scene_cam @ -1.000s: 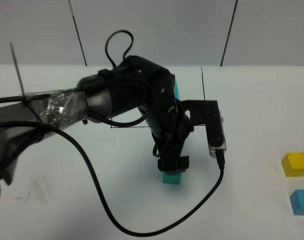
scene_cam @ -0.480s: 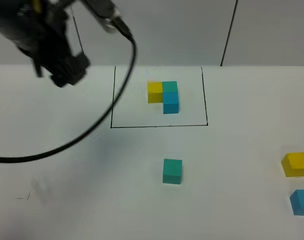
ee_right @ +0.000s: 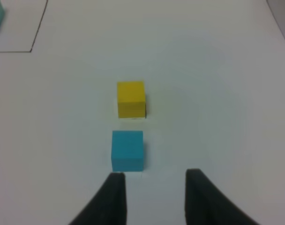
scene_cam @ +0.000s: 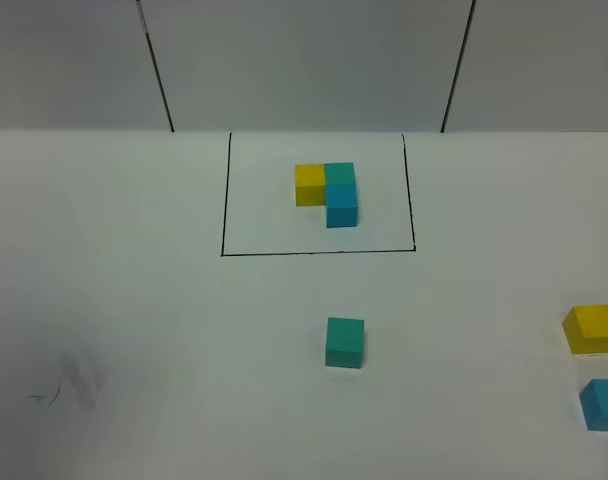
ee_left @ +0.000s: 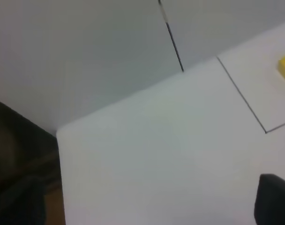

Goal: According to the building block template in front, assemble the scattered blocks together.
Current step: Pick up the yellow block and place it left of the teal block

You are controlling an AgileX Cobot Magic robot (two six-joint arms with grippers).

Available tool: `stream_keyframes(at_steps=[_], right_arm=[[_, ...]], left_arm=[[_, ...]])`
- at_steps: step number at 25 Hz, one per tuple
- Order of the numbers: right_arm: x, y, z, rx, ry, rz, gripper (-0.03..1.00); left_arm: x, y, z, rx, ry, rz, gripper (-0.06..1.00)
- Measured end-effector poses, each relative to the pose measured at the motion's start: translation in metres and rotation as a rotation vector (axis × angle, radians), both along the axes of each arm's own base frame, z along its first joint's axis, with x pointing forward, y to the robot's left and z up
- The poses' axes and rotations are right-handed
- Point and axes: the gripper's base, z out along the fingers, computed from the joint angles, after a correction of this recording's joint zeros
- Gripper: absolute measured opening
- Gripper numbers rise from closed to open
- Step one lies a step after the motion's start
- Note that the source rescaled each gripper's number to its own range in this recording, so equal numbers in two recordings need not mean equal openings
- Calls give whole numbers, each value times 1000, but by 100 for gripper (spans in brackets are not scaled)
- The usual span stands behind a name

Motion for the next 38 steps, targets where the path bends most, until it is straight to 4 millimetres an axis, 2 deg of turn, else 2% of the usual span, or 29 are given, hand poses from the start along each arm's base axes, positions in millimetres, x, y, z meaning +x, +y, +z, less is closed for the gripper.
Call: stream_keyframes(at_steps=[4, 8, 12, 16, 21, 26, 34, 38], right_arm=[[0, 0, 0, 0, 0, 0, 0], [0, 0, 0, 0, 0, 0, 0], [0, 0, 0, 0, 0, 0, 0], [0, 0, 0, 0, 0, 0, 0], [0, 0, 0, 1, 0, 0, 0], [0, 0, 0, 1, 0, 0, 0], [0, 0, 0, 0, 0, 0, 0], [0, 0, 0, 0, 0, 0, 0]], left_arm=[[-75, 25, 3, -122, -148, 46, 100], [-132, 44, -16, -188, -244, 56, 100], [-168, 51, -45, -269, -275, 34, 100], [-189, 46, -80, -337, -259, -22, 100], [-193, 32, -129, -317, -207, 52, 100], [-192, 21, -170, -324, -219, 196, 99], [-156, 16, -218, -346, -76, 279, 99], [-144, 17, -239, -359, -13, 299, 99]])
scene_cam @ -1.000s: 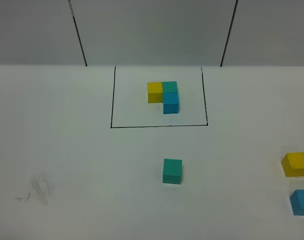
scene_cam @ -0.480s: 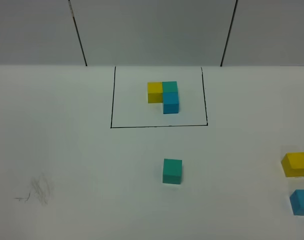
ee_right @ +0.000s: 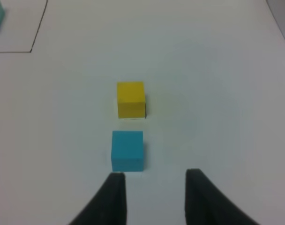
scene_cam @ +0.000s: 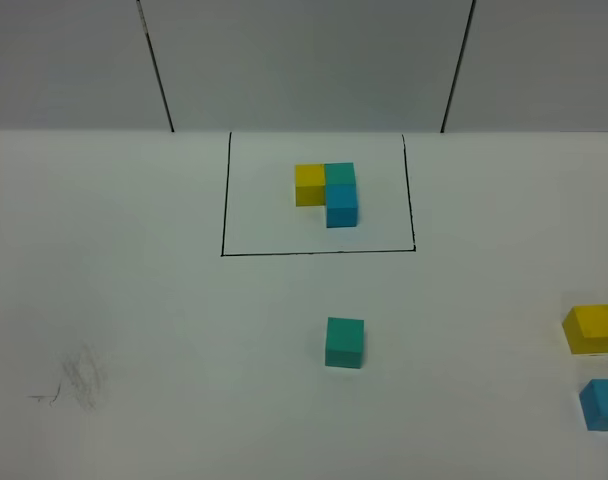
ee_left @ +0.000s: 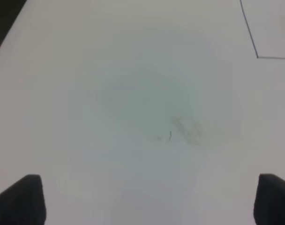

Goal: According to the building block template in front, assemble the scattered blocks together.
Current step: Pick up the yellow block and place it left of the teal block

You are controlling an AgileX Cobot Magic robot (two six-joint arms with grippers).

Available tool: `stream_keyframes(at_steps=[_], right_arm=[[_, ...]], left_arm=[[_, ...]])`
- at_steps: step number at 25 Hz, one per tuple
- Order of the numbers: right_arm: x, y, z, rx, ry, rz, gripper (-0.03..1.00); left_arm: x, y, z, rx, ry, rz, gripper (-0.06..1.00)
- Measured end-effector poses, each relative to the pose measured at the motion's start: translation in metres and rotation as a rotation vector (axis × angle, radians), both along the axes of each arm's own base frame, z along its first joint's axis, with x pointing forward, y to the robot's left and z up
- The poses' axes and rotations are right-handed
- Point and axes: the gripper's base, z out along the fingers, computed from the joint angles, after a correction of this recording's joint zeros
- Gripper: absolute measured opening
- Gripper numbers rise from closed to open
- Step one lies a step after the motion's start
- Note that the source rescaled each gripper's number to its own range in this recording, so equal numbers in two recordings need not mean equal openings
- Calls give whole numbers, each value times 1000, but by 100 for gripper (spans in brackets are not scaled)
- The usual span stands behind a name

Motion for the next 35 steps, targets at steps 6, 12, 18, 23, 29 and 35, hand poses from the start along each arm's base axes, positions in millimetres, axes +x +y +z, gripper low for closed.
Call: stream_keyframes(at_steps=[6, 12, 18, 23, 29, 35], right_arm=[[0, 0, 0, 0, 0, 0, 0], [0, 0, 0, 1, 0, 0, 0], [0, 0, 0, 1, 0, 0, 0], [0, 0, 0, 0, 0, 0, 0], [0, 0, 0, 0, 0, 0, 0], [0, 0, 0, 0, 0, 1, 0]], left_arm=[[2, 0, -4, -10, 14, 6, 99], [2, 0, -4, -11, 13, 6, 89], [2, 0, -4, -11, 11, 6, 67], [2, 0, -4, -11, 11, 7, 49], [2, 0, -4, -11, 11, 7, 34], [2, 0, -4, -11, 10, 7, 22]])
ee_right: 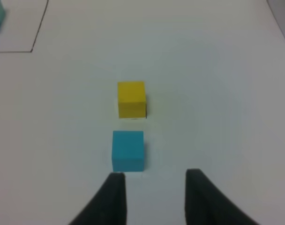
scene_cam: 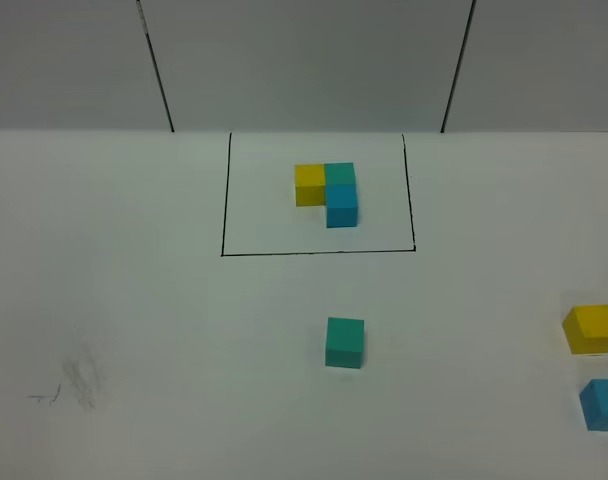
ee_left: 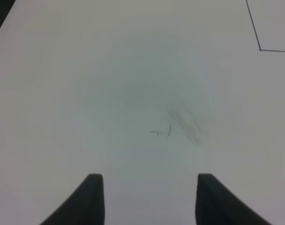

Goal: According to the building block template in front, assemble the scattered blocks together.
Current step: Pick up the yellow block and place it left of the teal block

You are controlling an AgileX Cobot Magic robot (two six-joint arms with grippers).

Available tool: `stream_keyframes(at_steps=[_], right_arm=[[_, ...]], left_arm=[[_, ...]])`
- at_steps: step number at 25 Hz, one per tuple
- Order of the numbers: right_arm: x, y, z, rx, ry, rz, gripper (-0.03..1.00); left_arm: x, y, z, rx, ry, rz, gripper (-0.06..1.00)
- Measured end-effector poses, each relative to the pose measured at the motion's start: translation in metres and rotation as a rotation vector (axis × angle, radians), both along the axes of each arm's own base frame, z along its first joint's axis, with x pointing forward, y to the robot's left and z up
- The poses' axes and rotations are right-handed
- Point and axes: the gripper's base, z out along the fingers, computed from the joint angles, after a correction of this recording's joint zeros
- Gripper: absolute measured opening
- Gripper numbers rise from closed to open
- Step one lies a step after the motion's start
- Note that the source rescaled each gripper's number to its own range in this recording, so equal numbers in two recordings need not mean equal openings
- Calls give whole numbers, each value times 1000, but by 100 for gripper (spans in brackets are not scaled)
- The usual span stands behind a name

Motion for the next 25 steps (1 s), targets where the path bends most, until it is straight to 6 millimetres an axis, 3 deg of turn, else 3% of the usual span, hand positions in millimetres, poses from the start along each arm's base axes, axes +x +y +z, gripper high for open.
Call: stream_keyframes(at_steps=[3, 6, 12, 14, 17, 25], right_arm=[[1, 1, 0, 7, 5, 5, 5], [11, 1, 0, 11, 71, 7, 21], [43, 2, 8, 18, 204, 11, 69], [54, 3, 15, 26, 221, 16, 80], [73, 4, 25, 38, 248, 21, 85], [127, 1, 36, 20, 327, -5, 85]], left_arm=[[0, 0, 0, 0, 0, 0, 17], [0, 0, 0, 0, 0, 0, 13], [0, 0, 0, 0, 0, 0, 7], [0, 0, 0, 0, 0, 0, 5], [0, 0, 0, 0, 0, 0, 2], [0, 0, 0, 0, 0, 0, 1]])
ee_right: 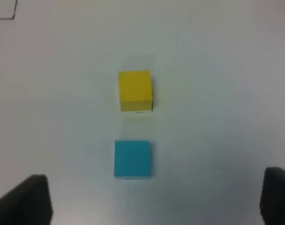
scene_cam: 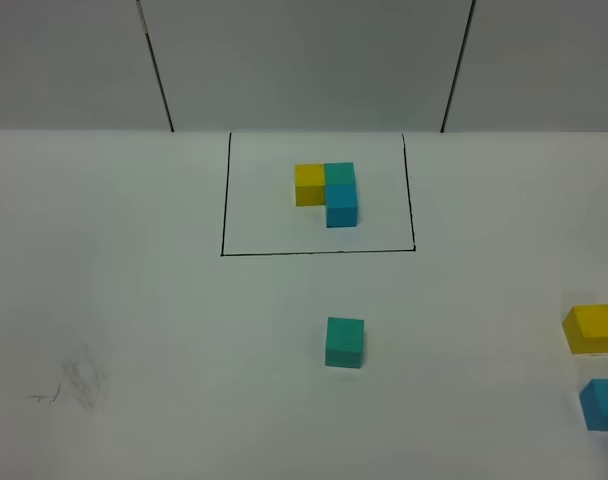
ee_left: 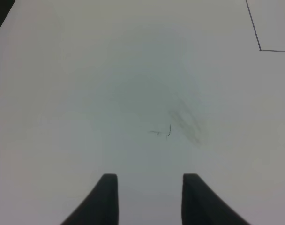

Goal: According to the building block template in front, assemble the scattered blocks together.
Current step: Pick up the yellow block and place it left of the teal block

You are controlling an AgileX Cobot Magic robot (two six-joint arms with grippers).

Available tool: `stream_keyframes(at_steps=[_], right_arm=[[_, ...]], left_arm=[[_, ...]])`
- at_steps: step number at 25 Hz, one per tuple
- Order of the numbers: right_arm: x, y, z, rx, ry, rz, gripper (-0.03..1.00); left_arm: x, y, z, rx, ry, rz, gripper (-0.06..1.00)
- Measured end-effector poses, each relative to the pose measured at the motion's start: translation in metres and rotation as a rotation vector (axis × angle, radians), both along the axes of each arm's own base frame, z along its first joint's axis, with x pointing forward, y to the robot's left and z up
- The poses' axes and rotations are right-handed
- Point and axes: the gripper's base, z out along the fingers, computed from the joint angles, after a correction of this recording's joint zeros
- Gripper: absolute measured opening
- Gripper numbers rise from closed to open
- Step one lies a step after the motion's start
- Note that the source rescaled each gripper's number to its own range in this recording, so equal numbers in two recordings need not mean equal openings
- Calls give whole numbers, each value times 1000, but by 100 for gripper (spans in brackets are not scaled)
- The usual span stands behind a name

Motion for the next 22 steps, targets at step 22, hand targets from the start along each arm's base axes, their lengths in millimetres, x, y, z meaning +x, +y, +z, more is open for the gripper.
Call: stream_keyframes(at_steps=[22], right_arm=[[181, 3, -42, 31, 477, 43, 82]], left_arm=[[0, 0, 0, 0, 0, 0, 0]])
